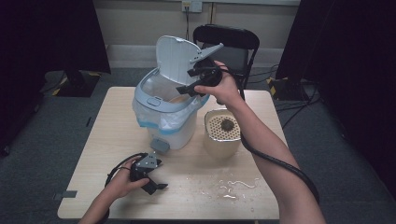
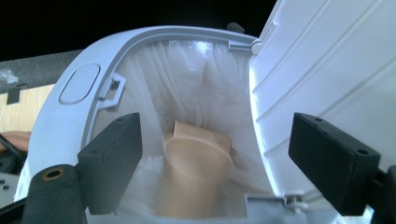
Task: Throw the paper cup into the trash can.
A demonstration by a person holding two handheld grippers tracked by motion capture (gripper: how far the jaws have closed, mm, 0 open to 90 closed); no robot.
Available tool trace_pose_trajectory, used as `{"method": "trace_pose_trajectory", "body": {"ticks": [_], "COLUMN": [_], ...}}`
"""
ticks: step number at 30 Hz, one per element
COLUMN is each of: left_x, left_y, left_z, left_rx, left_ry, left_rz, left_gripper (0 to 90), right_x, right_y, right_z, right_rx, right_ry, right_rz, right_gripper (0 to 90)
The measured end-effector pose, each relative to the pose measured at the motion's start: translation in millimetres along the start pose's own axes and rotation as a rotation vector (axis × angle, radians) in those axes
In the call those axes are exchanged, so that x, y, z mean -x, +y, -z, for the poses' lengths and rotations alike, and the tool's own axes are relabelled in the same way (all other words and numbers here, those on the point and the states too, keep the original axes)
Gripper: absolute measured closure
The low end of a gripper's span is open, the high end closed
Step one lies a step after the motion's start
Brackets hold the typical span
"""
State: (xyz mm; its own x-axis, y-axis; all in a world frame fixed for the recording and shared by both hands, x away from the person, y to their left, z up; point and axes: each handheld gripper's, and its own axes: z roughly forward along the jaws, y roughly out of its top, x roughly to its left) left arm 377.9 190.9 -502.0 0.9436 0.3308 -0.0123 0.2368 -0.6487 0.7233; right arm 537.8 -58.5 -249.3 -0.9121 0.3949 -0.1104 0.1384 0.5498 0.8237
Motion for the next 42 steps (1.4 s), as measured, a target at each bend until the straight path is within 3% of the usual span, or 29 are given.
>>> {"method": "trace_pose_trajectory", "body": {"ticks": [5, 16, 25, 42], "left_x": [-0.2, -0.1, -0.3, -0.1], "left_y": [0.1, 0.1, 0.2, 0.2], "left_z": [0.0, 0.1, 0.3, 0.4], "left_rx": [-0.001, -0.002, -0.005, -0.005], "left_ry": [-0.001, -0.001, -0.002, 0.001], "left_rz": [-0.002, 0.000, -0.003, -0.002], "left_gripper": [2.8, 2.8, 2.8, 2.7], "right_x": [-1.5, 10.6, 20.5, 19.3], "right_y": [-7.7, -19.9, -23.6, -7.3], "right_z": [8.5, 25.3, 23.7, 20.9], "right_rx": [-0.017, -0.054, -0.054, -0.042], "right_ry": [0.009, -0.039, -0.052, -0.074], "right_rz": [0.004, -0.026, -0.062, -0.065], "right_gripper": [20.0, 21.7, 22.7, 20.9]}}
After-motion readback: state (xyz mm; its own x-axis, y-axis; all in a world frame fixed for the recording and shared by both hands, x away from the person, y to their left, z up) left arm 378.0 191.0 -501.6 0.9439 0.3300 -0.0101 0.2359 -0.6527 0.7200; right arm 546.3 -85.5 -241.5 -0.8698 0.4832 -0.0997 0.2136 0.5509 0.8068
